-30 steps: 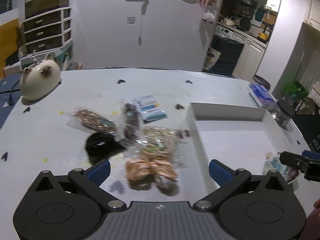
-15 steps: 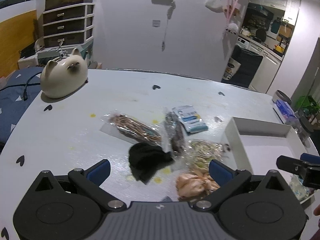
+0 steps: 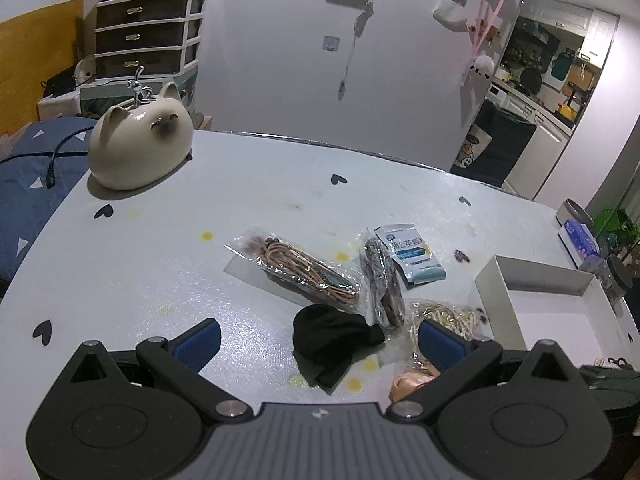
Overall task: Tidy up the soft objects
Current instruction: 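Withdraw both tools from the box back toward the remaining items, then grasp the peach satin bow with the right tool while the left tool grasps the black scrunchie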
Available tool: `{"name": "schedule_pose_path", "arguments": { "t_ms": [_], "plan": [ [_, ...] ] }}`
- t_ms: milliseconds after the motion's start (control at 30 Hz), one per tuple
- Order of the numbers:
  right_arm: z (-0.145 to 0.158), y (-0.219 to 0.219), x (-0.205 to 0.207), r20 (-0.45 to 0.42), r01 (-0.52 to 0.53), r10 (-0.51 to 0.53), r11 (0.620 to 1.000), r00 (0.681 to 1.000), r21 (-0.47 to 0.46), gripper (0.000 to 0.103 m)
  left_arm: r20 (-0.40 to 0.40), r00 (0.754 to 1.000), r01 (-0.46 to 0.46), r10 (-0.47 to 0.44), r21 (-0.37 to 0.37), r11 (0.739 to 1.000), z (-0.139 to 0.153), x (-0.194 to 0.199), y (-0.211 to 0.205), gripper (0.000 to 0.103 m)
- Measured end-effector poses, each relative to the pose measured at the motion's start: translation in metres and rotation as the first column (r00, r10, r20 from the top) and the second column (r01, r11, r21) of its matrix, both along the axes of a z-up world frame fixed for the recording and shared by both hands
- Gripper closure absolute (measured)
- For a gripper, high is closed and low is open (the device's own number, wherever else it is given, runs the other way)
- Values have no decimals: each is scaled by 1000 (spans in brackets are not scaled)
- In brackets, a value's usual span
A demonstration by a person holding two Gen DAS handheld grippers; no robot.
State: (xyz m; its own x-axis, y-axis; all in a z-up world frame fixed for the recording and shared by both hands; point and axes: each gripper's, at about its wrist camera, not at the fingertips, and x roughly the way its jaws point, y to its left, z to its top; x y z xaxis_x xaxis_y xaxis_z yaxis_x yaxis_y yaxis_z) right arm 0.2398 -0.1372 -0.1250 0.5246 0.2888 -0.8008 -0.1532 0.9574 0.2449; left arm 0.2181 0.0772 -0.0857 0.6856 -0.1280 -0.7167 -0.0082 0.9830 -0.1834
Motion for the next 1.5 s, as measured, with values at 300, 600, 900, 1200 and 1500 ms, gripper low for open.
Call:
{"name": "schedule_pose_path", "arguments": {
  "t_ms": [300, 600, 900, 1200, 1500],
  "plan": [
    [-36, 6, 25, -183, 124, -119, 992, 976, 15, 0, -19, 994, 103, -103, -1, 995, -11, 17, -2, 1],
    [-52, 9, 29, -192, 61, -65, 998, 979, -27, 23, -61, 950, 306, -306, -15, 952, -32, 55, -8, 4],
    [-47, 3, 13, -192, -52, 44, 998, 981, -37, 48, -155, 849, 490, -505, -128, 862, -67, 106, 4, 4],
    [-44, -5, 2, -187, -106, 95, 993, 978, -53, 50, -183, 810, 506, -557, -259, 822, -94, 136, 5, 4],
    [-37, -8, 7, -134, -93, 80, 991, 988, -99, 43, -200, 786, 501, -585, -350, 792, -95, 108, 3, 16]
  ]
}}
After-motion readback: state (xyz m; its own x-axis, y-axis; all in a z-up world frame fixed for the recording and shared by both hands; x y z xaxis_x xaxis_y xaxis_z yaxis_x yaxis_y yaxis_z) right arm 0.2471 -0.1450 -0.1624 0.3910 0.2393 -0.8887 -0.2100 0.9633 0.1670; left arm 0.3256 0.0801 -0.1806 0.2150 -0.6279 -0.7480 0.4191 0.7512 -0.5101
